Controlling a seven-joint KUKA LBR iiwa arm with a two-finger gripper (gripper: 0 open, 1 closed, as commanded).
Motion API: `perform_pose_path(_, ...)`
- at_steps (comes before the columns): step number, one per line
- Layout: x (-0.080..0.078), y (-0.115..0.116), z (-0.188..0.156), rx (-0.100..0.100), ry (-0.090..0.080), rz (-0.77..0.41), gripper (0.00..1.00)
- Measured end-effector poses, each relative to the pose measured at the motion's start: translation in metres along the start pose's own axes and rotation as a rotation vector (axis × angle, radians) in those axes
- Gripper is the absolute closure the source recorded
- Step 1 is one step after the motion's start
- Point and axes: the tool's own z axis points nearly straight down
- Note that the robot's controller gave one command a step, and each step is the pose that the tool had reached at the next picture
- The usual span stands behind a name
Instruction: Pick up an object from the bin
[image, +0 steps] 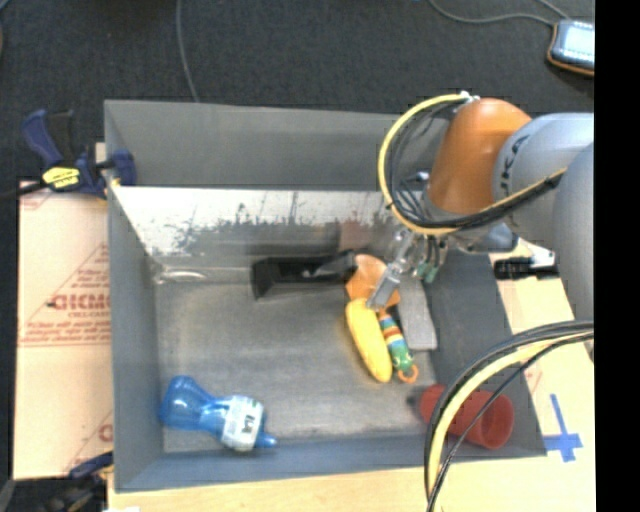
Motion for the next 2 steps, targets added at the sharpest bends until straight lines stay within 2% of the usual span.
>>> perform_pose_path(1,-0.009,-0.006,0.05,0.001,-0.005,-0.078,0.0)
perform_pose_path(2,0.01,-0.007,0.055,0.005,0.008,0.449,1.0)
